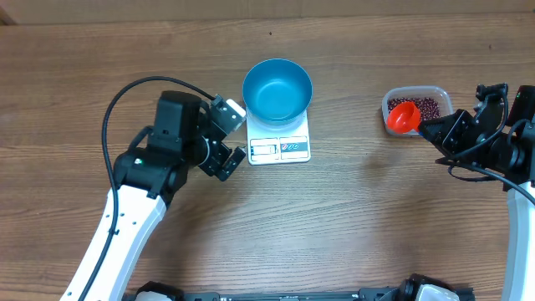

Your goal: Scoop item into bowl and weigh 150g on scale

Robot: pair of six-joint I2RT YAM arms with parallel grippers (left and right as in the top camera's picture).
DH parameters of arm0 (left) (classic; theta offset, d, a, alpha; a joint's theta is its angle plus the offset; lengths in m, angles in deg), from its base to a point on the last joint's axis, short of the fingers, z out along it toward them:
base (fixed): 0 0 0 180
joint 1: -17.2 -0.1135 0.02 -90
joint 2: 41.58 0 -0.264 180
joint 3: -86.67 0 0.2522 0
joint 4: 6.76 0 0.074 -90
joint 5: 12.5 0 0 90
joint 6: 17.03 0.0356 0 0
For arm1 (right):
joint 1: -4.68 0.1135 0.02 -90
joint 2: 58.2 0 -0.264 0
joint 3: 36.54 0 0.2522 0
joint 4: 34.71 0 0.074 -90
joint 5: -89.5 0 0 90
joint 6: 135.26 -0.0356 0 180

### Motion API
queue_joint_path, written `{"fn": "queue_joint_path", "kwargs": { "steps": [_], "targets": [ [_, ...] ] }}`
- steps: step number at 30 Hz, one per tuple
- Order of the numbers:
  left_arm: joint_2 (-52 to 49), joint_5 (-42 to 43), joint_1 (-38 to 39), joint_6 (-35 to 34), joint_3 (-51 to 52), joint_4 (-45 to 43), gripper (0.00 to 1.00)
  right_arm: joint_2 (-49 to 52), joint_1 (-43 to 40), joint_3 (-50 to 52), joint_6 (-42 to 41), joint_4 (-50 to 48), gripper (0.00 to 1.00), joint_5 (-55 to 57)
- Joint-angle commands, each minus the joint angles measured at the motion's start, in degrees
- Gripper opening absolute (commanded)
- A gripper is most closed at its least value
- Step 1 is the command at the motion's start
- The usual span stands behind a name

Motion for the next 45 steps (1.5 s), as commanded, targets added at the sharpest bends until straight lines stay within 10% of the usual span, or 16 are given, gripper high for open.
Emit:
{"fn": "queue_joint_path", "kwargs": {
  "steps": [1, 45],
  "targets": [
    [0.5, 2.4, -2.0, 2.3, -1.4, 0.0, 1.0, -0.8, -0.2, -1.2, 1.5, 0.5, 0.04, 0.4],
    [-3.2, 12.1, -5.7, 3.6, -1.4, -4.3, 1.0, -0.8, -0.2, -1.2, 1.7, -0.2, 0.04, 0.4]
  ]
}}
